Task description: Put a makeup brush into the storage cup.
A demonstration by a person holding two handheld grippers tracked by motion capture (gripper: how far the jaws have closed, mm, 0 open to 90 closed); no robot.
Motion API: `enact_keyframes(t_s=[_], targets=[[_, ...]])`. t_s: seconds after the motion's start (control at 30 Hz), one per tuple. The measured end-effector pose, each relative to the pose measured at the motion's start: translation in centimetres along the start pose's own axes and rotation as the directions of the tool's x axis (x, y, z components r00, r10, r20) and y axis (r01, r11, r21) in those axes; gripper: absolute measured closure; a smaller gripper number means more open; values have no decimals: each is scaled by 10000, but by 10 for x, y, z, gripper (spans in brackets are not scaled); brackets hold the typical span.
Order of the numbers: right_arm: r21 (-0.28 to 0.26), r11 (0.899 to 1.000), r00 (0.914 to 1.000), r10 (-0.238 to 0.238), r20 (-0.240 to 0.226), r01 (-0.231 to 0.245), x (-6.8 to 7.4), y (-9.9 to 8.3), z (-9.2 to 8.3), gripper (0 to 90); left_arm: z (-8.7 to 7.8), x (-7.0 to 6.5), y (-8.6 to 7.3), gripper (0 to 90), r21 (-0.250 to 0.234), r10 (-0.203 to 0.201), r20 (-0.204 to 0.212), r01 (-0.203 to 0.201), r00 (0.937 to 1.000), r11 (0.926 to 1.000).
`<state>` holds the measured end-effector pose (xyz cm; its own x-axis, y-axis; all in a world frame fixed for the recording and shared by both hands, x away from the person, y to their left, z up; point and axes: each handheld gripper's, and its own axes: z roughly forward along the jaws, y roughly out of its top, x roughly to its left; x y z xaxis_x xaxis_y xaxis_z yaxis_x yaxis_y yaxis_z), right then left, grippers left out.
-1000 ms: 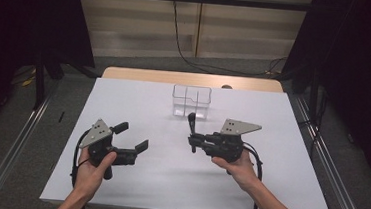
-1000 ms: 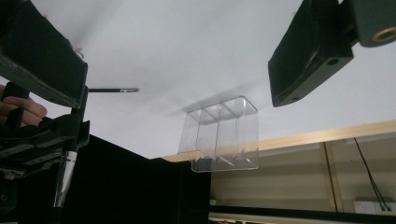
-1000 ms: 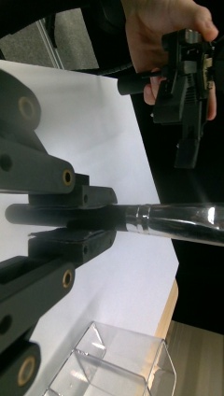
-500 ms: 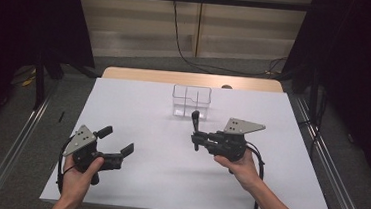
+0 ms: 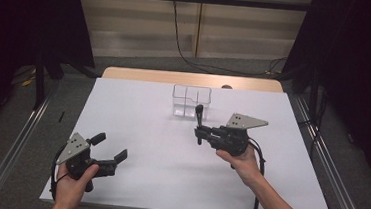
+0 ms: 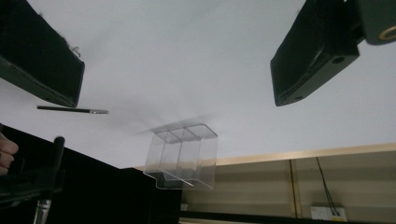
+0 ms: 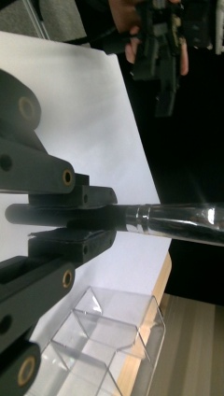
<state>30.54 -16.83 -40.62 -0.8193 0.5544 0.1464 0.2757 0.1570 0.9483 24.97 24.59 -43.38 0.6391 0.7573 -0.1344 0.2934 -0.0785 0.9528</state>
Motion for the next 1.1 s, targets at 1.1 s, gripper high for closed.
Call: enact_keyframes(t_s=[1.1], targets=[[-493, 9981, 9871, 445, 1536, -374, -59, 29, 17, 801, -3, -2, -1, 35, -147, 314, 99, -313, 9995, 9994]])
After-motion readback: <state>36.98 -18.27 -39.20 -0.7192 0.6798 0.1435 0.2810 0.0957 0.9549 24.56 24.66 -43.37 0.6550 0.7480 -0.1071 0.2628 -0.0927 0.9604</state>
